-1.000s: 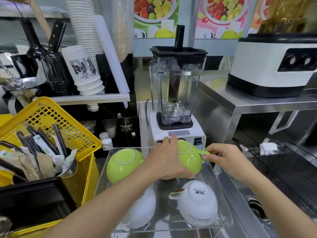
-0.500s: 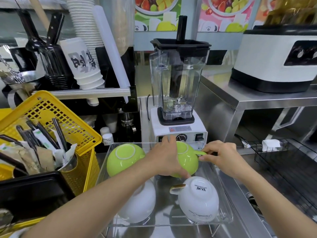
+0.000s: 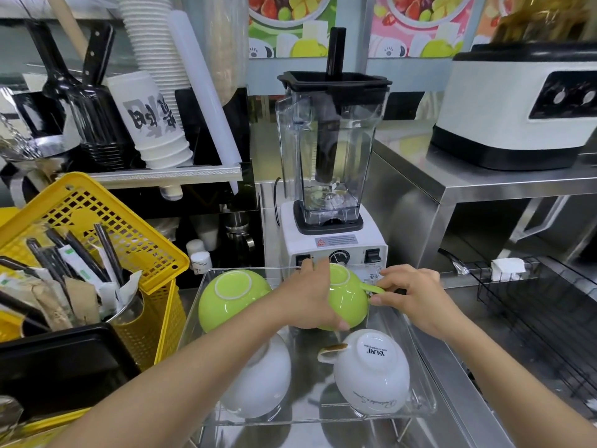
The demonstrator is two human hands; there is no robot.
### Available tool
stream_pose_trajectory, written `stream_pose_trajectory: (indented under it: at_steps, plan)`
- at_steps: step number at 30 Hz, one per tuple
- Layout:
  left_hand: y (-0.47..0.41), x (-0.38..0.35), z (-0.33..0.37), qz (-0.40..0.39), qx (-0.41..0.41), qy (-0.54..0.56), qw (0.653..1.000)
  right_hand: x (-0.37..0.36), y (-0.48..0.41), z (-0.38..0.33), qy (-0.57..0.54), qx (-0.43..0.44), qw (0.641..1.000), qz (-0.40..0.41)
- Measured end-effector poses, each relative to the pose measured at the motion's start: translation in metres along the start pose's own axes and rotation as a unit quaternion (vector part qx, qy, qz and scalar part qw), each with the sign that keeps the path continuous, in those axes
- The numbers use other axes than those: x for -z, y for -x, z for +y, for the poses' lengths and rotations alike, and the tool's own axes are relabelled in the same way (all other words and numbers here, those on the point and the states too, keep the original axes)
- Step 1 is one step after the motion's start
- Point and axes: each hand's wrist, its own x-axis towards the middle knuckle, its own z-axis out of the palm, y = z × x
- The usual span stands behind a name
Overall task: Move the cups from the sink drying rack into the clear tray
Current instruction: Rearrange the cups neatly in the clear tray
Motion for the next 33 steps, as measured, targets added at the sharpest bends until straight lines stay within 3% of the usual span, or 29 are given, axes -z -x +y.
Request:
stream_pose_trajectory:
  at_steps: [6, 15, 23, 29, 31, 33]
  plan:
    - [0.002, 0.004, -0.007, -0.004, -0.013, 0.033, 0.999, -0.004, 0.001, 0.002, 0.018, 0.002, 1.0, 0.017]
    - [0.001, -0.001, -0.013, 0.036, -0.005, 0.027, 0.999, -0.002, -0.009, 0.0, 0.157, 0.017, 0.987, 0.028]
    - [0.002, -0.001, -0.016, 0.03, -0.003, 0.057, 0.998, 0.002, -0.007, -0.008, 0.159, -0.002, 0.987, 0.001]
    - [0.027, 0.019, -0.006, 0.121, -0.048, 0.106, 0.986, 0.014, 0.011, -0.013, 0.036, -0.004, 0.999, 0.039]
    - [0.044, 0.018, 0.006, 0.115, -0.079, 0.104, 0.985, 0.018, 0.019, -0.012, -0.006, 0.0, 0.999, 0.045]
    - [0.057, 0.007, 0.022, 0.079, -0.137, 0.024, 0.987, 0.021, 0.025, -0.011, -0.035, 0.007, 0.999, 0.036]
